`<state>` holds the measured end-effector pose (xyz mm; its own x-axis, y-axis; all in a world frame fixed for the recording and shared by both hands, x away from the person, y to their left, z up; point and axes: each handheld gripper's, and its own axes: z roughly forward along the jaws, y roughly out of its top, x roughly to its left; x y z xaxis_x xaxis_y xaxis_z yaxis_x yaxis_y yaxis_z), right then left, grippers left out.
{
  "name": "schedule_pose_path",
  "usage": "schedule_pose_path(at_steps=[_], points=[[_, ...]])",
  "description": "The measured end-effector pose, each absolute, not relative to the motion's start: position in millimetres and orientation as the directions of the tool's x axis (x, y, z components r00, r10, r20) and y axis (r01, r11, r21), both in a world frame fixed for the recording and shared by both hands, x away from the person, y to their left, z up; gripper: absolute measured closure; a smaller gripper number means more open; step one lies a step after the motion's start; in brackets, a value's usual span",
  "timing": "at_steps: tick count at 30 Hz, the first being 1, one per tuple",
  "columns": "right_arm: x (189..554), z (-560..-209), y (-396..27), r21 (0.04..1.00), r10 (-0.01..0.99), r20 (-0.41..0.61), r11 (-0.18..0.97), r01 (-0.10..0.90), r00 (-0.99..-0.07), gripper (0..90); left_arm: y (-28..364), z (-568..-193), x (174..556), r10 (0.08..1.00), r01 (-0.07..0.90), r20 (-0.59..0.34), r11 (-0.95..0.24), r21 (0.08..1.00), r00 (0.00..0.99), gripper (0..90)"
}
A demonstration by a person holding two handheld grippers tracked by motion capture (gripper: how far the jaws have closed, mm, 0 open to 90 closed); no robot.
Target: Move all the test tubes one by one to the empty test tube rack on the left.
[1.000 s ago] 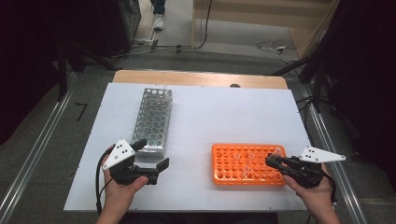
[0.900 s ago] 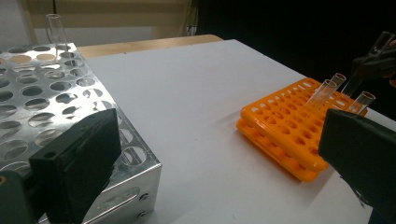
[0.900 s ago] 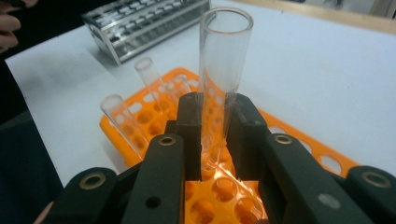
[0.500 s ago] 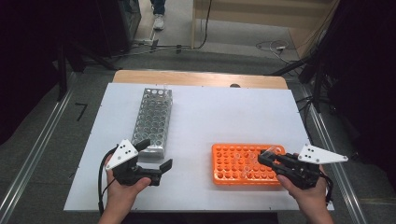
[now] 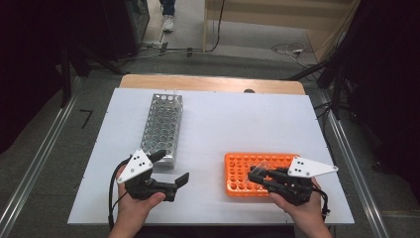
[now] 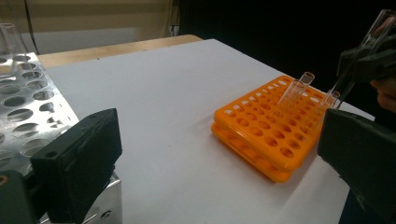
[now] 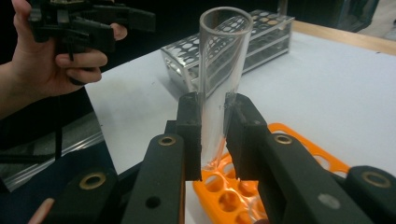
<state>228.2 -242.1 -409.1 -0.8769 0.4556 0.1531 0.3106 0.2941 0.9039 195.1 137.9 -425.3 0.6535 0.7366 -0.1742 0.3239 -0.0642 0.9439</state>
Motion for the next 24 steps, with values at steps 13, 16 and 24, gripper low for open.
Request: schedule_pose_path(at_steps=[13,16,24], points=[[223,-425,-209,0.879,0.413,0.170,0.346,0.327,-0.895,74.2,121,-421,191,0.687,0.317,-0.181,-0.076,0.945,0.704,2.1],[222,-428,-202,0.873,0.407,0.171,0.360,0.329,-0.897,74.2,115,-420,189,0.666,0.317,-0.190,-0.075,0.945,0.721,4.8],[218,-434,-188,0.859,0.399,0.160,0.395,0.327,-0.903,74.2,95,-418,186,0.617,0.325,-0.198,-0.100,0.940,0.762,17.9]])
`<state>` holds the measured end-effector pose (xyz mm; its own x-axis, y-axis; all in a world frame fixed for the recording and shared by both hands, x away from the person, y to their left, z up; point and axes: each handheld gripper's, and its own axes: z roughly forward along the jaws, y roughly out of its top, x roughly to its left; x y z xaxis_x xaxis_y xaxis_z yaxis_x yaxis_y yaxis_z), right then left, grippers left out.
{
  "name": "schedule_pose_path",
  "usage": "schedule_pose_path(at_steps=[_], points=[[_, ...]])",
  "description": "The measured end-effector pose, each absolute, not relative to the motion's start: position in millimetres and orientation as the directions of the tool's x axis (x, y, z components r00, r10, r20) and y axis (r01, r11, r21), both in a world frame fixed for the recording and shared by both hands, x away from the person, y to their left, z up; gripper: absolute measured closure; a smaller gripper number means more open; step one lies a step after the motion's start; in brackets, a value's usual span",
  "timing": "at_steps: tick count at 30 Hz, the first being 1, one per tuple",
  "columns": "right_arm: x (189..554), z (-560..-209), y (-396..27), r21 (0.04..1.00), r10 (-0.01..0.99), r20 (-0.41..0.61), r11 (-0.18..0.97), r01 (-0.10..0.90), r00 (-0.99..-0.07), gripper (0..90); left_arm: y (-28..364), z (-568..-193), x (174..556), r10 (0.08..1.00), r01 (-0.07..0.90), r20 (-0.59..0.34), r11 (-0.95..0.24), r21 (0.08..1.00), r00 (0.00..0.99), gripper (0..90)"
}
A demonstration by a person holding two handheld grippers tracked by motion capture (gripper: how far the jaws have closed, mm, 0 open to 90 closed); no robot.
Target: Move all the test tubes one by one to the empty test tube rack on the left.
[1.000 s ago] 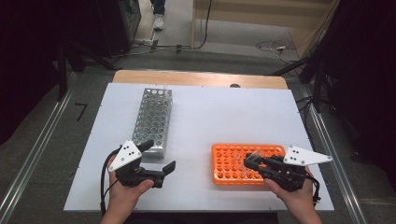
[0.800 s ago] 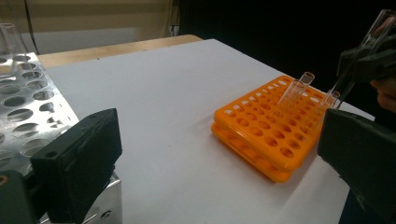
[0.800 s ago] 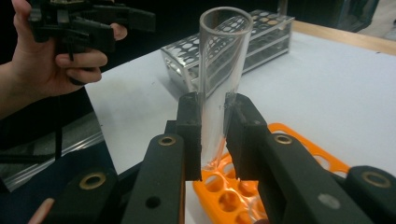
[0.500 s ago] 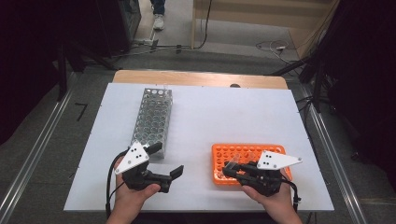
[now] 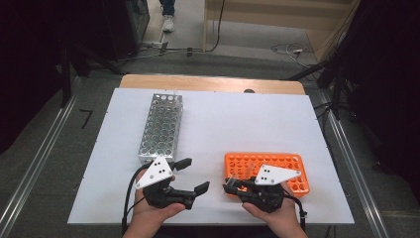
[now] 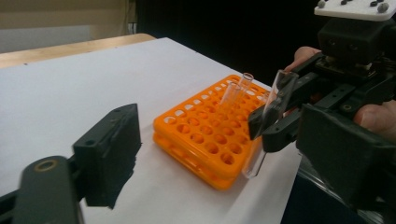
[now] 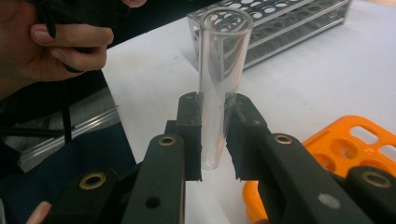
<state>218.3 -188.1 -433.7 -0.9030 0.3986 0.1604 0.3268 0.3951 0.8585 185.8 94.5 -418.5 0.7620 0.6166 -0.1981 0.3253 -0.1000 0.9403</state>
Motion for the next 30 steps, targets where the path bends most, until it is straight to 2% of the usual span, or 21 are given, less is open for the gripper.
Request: schedule_pose_path(at_steps=[8,17,25,30], points=[[215,-438,-178,0.848,0.386,0.153,0.421,0.321,-0.910,74.2,73,-421,183,0.553,0.313,-0.190,-0.137,0.940,0.811,40.3],[211,-440,-169,0.842,0.361,0.150,0.441,0.310,-0.920,74.2,59,-422,183,0.507,0.301,-0.182,-0.163,0.939,0.842,60.3],[210,-440,-167,0.846,0.338,0.151,0.443,0.298,-0.929,74.2,54,-424,183,0.505,0.307,-0.180,-0.179,0.935,0.844,72.8],[210,-440,-166,0.845,0.334,0.155,0.443,0.300,-0.930,74.2,54,-424,183,0.504,0.295,-0.165,-0.191,0.936,0.848,74.5]])
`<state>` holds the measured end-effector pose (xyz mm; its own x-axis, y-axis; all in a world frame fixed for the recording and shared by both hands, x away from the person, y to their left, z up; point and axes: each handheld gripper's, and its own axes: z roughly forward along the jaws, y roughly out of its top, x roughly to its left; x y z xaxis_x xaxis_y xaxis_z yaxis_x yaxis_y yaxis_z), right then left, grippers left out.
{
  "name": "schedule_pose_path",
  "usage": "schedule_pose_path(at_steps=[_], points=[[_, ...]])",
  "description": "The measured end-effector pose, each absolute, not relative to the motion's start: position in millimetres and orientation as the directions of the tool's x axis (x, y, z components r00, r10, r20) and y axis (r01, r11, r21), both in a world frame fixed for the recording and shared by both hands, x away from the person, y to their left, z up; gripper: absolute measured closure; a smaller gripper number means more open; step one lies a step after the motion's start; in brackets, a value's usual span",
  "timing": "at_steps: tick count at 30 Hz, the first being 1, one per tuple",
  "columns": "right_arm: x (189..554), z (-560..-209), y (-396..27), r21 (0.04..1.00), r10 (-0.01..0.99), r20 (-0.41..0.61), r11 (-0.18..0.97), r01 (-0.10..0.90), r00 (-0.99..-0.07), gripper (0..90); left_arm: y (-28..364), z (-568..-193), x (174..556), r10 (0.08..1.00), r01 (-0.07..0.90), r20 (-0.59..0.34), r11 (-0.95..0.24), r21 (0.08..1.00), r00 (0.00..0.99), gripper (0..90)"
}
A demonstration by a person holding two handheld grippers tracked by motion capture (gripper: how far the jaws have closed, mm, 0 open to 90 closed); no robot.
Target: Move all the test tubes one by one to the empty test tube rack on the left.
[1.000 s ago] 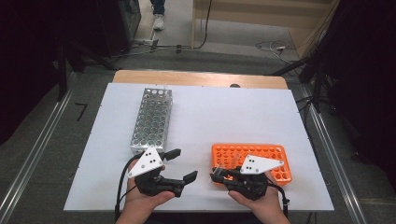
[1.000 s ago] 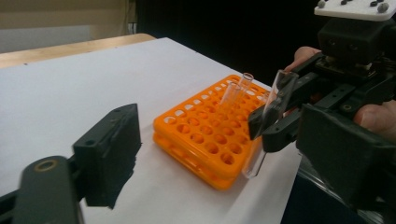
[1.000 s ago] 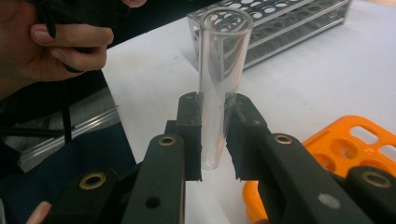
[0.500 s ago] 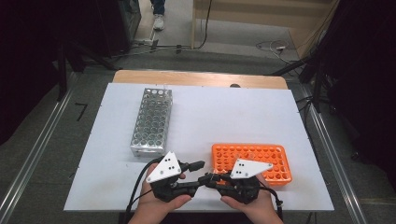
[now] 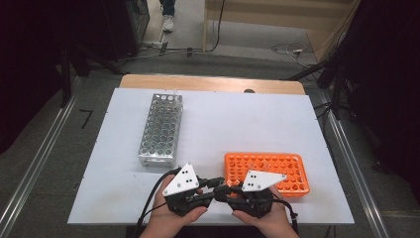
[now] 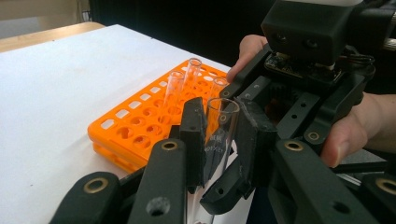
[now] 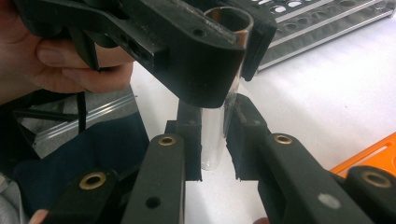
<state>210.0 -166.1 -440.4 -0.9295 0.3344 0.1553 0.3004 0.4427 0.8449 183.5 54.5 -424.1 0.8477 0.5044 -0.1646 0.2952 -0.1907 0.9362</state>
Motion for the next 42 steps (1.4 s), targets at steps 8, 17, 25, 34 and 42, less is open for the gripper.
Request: schedule_pose_path(at_steps=[8,17,25,34,42], points=[[211,-442,-167,0.847,0.327,0.171,0.433,0.308,-0.929,73.8,55,-423,182,0.519,0.282,-0.145,-0.195,0.939,0.843,76.5],[212,-439,-173,0.861,0.304,0.157,0.423,0.281,-0.940,56.6,62,-420,184,0.533,0.287,-0.155,-0.173,0.942,0.832,76.7],[219,-429,-202,0.879,0.374,0.150,0.374,0.297,-0.915,35.3,72,-416,188,0.560,0.283,-0.152,-0.154,0.947,0.814,76.7],[224,-420,-229,0.894,0.445,0.119,0.342,0.291,-0.888,18.0,79,-415,192,0.580,0.290,-0.156,-0.145,0.946,0.800,76.7],[227,-416,-244,0.896,0.491,0.107,0.329,0.298,-0.865,0.0,82,-416,195,0.590,0.294,-0.155,-0.146,0.945,0.792,76.7]])
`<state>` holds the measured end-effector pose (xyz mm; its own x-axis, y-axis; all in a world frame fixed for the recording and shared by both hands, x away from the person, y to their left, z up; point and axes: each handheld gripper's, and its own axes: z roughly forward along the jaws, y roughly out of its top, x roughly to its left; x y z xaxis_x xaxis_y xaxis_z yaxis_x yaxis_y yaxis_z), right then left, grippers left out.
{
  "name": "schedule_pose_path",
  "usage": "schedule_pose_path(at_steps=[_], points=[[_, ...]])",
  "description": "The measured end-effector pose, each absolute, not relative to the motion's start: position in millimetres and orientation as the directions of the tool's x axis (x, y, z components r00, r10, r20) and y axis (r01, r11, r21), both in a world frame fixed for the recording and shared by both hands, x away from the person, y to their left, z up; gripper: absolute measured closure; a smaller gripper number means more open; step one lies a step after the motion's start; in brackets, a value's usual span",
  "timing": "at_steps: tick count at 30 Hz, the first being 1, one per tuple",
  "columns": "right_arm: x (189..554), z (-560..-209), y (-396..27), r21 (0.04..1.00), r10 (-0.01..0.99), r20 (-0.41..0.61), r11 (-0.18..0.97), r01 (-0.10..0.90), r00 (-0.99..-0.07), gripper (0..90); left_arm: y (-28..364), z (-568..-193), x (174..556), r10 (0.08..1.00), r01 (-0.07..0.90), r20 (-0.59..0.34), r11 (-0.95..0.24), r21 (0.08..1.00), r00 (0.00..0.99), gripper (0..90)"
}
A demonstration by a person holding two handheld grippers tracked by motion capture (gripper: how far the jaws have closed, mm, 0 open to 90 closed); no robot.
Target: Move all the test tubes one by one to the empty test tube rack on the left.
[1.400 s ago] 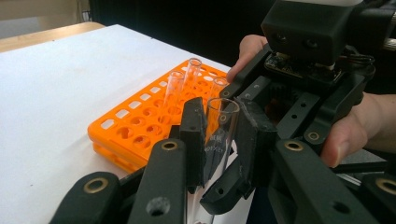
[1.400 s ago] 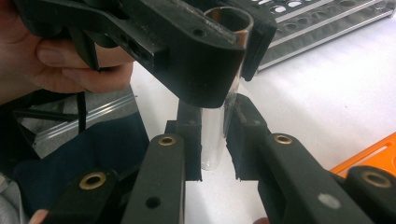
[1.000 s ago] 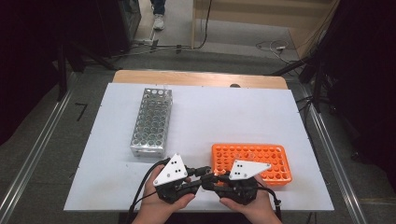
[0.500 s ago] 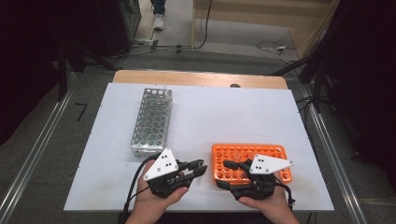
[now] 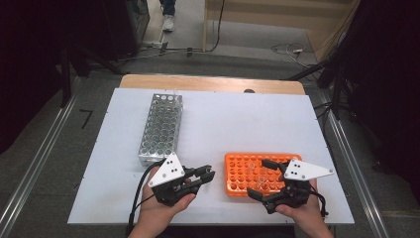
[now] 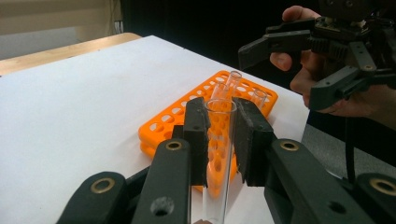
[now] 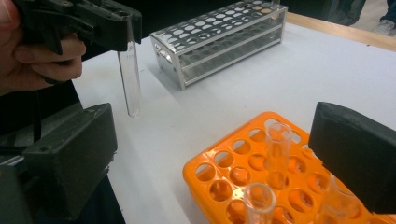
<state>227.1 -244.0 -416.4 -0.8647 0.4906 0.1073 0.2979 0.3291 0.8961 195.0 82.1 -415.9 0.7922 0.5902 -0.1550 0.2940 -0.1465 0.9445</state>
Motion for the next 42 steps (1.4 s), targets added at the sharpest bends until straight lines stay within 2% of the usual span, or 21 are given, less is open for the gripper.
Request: schedule_pose_path(at_steps=[26,42], points=[[249,-424,-317,0.903,0.634,0.112,0.257,0.345,-0.766,0.0,115,-403,217,0.667,0.279,-0.136,-0.112,0.954,0.733,76.8],[259,-433,-340,0.896,0.678,0.121,0.239,0.373,-0.725,0.0,138,-391,249,0.720,0.276,-0.135,-0.082,0.958,0.680,76.8]])
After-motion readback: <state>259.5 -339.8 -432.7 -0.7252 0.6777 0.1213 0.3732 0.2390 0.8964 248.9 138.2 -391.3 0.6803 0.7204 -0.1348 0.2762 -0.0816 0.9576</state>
